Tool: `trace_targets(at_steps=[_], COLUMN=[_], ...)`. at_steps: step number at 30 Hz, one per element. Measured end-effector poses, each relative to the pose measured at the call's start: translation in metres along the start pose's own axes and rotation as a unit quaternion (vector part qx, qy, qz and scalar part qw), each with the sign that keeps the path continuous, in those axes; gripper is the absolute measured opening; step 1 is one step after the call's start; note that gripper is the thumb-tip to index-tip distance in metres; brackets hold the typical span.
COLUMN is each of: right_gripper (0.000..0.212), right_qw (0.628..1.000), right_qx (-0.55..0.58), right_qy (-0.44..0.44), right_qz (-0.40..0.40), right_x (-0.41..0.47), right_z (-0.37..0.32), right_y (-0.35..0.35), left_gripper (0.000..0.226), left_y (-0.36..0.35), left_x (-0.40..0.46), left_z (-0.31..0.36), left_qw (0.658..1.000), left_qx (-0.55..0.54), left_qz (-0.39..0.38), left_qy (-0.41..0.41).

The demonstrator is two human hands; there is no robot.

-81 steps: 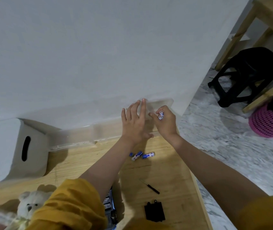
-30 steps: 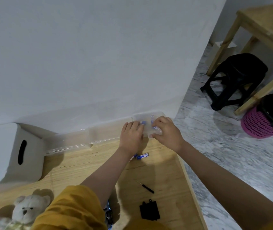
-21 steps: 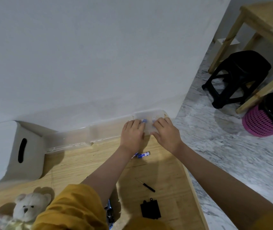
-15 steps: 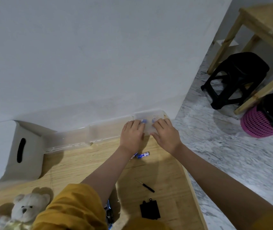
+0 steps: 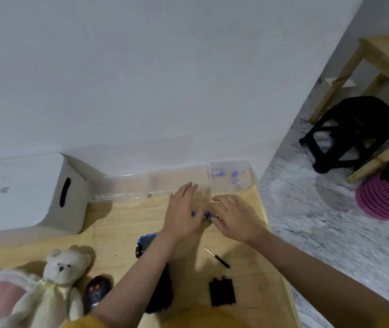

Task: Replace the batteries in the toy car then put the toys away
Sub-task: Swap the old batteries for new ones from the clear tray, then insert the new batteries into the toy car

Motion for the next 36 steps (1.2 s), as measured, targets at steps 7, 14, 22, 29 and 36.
trace_targets(at_steps=[7, 14, 22, 29, 36], right_gripper=[0.067, 0.047, 0.021, 0.024, 0.027], right_qw=[0.991, 0.989, 0.985, 0.982, 0.986], right_qx=[0.0, 0.005, 0.043, 0.003, -0.005], right_qy=[-0.032, -0.111, -0.147, -0.148, -0.143], right_qz=[-0.13, -0.102, -0.081, -0.115, -0.085], right_x=[0.008, 0.016, 0.018, 0.017, 0.012], right_z=[-0.019, -0.02, -0.023, -0.024, -0.025], right_y=[-0.048, -0.075, -0.074, -0.076, -0.069], left_gripper=[0.061, 0.067, 0.084, 0.101, 0.101], left_y=[0.035, 0.06, 0.059, 0.037, 0.032], left_x=[-0.086, -0.149, -0.188, -0.208, -0.211], left_z=[-0.023, -0.045, -0.043, -0.059, -0.063], left_qw=[0.997, 0.987, 0.991, 0.986, 0.984], left_qx=[0.021, 0.048, 0.032, 0.008, -0.027], left_qz=[0.047, 0.067, 0.046, -0.054, -0.069], left_qy=[0.062, 0.136, 0.122, 0.158, 0.165])
Point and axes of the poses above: each hand's wrist, its own x-axis towards the middle knuckle, its own y-axis out of the back of the hand, z = x × y, the point moved 8 cm from there along x, towards the middle knuckle, and after that the axes turned 9 degrees about -y, right-handed, at the moved point
